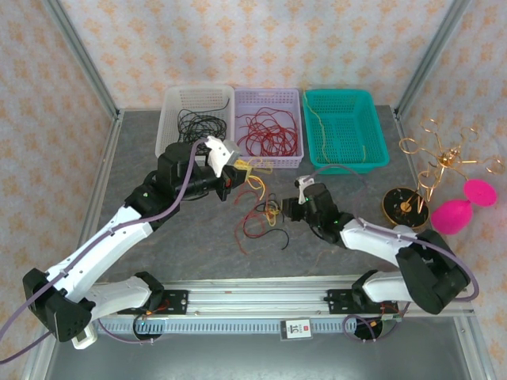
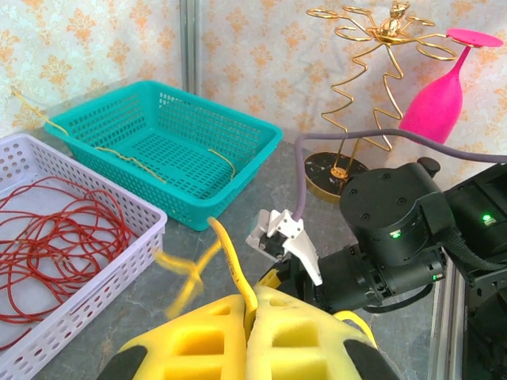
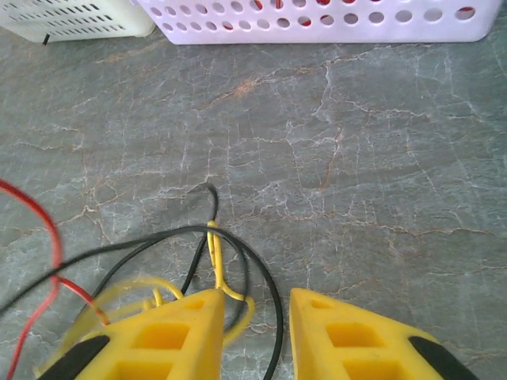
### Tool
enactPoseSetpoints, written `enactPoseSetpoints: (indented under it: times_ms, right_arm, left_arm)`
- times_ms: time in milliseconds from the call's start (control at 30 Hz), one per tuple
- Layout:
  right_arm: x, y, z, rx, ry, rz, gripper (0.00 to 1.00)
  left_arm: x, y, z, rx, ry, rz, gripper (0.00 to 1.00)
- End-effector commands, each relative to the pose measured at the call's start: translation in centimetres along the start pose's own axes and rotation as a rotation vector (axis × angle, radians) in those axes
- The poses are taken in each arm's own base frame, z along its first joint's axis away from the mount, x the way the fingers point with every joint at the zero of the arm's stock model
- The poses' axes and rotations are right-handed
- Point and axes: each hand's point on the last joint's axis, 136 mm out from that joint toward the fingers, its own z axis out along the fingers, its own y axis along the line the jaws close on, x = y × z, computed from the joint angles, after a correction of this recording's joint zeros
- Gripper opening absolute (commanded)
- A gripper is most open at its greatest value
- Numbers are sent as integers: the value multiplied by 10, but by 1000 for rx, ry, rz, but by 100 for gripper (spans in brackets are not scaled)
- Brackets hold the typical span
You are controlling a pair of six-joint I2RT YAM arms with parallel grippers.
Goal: Untangle the cables
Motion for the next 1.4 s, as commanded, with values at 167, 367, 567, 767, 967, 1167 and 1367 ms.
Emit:
enactPoseSetpoints:
  times_ms: [167, 367, 567, 767, 967, 1167, 1367]
  right_arm:
    - [-64, 66, -77, -294, -204, -115, 44]
    - [-79, 108, -112, -503, -208, -144, 45]
    - [-98, 153, -142, -735, -208, -178, 44]
    - [-96, 171, -147, -833, -149, -255, 39]
    - [-101, 169, -124, -783, -98, -281, 35]
    - [-107, 161, -105, -698, -94, -290, 23]
    - [-113, 147, -92, -595, -111, -298, 42]
  left_arm:
    - [-5, 5, 2, -32, -33, -41, 0]
    - [1, 9, 8, -41, -35, -73, 0]
    - [8, 12, 12, -51, -20, -85, 0]
    - [12, 15, 15, -60, -7, -96, 0]
    - [10, 15, 16, -56, -5, -96, 0]
    - [8, 16, 17, -58, -1, -92, 0]
    - [6, 16, 16, -60, -4, -88, 0]
